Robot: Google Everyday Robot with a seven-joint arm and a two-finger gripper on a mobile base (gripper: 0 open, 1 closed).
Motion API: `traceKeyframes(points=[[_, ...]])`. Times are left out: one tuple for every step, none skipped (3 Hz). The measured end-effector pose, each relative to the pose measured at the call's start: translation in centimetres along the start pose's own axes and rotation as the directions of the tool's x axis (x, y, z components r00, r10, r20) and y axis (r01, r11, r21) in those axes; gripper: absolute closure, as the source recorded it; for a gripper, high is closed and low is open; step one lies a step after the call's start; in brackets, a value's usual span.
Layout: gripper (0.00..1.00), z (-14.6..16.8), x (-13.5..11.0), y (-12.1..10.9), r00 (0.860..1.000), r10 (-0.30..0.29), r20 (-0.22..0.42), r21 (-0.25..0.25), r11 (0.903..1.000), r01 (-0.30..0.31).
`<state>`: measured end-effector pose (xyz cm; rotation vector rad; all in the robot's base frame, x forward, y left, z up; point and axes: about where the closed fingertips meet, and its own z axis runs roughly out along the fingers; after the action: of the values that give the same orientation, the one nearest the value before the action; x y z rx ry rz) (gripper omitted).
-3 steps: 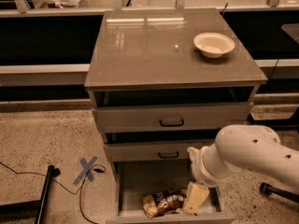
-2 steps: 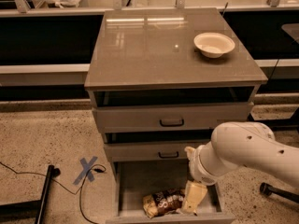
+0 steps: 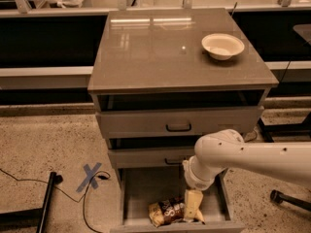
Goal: Pick brown chip bag from bottom drawer and place on counter
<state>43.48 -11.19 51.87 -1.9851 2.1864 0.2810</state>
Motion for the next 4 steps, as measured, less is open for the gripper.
traceKeyframes(points=[[0.0, 8.4, 2.8, -0.9, 0.999, -0.02, -0.034, -0.073, 0.9972, 0.017], [0.0, 8.4, 2.8, -0.9, 0.999, -0.02, -0.034, -0.073, 0.9972, 0.017], [0.0, 10.6, 3.6, -1.9, 0.999, -0.027, 0.018, -0.029, 0.9992, 0.027], [0.0, 16.9, 6.0, -4.1, 0.998, -0.045, 0.045, 0.002, 0.999, 0.045]])
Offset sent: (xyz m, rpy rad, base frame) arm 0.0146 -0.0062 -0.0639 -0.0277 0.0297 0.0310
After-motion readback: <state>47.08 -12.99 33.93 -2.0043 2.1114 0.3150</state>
